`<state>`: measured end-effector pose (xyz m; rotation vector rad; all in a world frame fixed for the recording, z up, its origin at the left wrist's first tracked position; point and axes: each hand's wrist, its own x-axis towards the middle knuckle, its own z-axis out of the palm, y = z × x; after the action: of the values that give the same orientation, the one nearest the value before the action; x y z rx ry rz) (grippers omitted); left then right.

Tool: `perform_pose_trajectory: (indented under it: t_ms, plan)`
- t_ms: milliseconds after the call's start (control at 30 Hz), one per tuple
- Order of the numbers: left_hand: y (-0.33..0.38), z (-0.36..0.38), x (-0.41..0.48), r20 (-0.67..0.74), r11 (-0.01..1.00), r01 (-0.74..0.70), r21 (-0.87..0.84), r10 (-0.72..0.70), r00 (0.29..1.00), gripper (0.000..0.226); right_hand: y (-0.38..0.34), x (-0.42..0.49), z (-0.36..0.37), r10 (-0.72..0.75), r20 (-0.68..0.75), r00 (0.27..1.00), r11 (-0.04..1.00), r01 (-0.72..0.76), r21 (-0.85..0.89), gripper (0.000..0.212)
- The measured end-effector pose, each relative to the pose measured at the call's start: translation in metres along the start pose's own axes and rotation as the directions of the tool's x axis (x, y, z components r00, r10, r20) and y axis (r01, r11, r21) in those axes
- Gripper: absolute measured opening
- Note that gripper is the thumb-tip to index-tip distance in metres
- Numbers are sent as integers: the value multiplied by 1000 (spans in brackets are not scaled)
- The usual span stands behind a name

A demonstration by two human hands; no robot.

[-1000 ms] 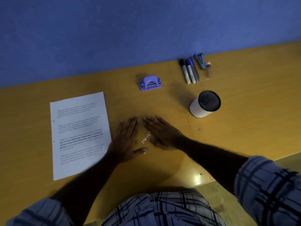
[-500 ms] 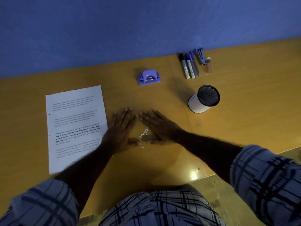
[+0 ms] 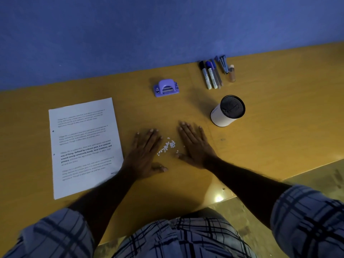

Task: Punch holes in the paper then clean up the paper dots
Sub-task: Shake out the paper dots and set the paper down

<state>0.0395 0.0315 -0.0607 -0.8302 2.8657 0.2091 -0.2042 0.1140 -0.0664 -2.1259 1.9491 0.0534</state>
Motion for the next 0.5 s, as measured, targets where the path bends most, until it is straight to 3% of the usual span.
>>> perform_pose_trajectory:
  t_ms: [167,300,500]
  plan:
    - [23,1,2,-31,998,-70,-10,70,997,109,-5,-10,6,-6,3,1000,998,6,-64,105]
    - [22,-1,-8,-89,998,1,-60,-7,996,110,-16,-12,7,-29,1,1000,998,29,-63,109]
    - [-1,0,-26,-69,997,70,-24,-72,995,109,-27,-14,7,-253,71,965,955,261,-138,107]
